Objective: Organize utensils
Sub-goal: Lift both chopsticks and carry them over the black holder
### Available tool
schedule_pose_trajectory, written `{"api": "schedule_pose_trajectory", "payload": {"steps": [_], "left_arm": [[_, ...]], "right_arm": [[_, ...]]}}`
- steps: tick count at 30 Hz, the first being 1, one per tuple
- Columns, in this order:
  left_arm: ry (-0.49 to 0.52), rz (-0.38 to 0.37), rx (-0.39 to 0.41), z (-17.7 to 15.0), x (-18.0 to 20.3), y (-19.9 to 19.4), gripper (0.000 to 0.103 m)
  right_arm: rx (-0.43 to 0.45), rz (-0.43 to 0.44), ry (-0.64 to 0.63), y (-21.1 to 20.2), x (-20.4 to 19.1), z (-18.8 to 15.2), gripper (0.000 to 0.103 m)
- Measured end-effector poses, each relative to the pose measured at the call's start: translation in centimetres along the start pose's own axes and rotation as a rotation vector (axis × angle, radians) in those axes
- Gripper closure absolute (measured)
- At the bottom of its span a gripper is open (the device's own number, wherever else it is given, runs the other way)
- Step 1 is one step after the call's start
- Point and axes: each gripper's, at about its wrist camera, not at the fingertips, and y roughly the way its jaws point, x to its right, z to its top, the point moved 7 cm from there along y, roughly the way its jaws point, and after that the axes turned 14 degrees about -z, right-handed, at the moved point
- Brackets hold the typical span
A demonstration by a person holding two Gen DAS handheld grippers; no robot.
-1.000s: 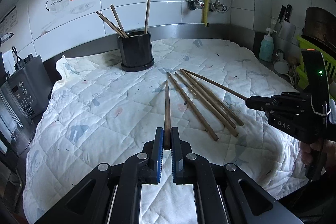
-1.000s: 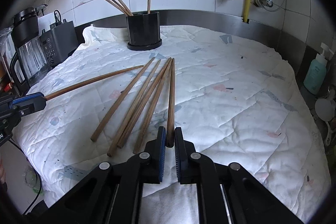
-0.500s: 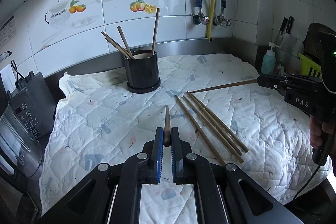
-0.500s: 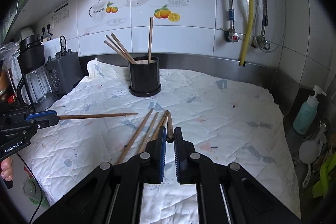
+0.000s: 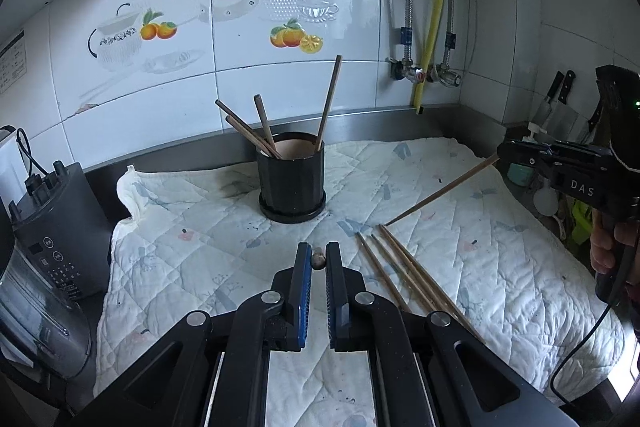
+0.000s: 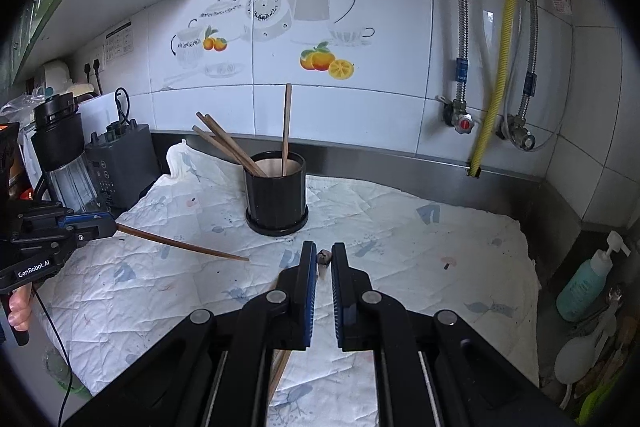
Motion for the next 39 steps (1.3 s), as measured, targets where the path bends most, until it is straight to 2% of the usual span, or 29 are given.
{"api": "schedule_pose_trajectory", "payload": {"steps": [15, 22, 28, 35, 39], "left_arm": [[0.029, 0.010, 0.086, 6.4, -1.0, -1.1, 0.097], [0.058, 0.003, 0.152, 11.6, -0.9, -2.4, 0.097], [0.080, -0.014, 0.216, 16.7, -0.3, -2.5, 0.097], [0.107, 0.000, 0.321, 23.3, -0.5, -1.3, 0.097], [0.092, 0.010, 0.338, 25.5, -1.8, 0.4, 0.097]], "right_arm": [[0.027, 0.025, -0.080, 1.2, -0.9, 5.9, 0.094], [0.091, 0.045, -0.105, 0.7, -2.3, 10.1, 0.094], [0.139, 0.029, -0.121, 1.3, -3.1, 13.6, 0.094], [0.180, 0.017, -0.068, 3.3, -2.1, 17.1, 0.094], [0.186, 0.038, -0.006, 5.3, -1.3, 18.8, 0.094]]}}
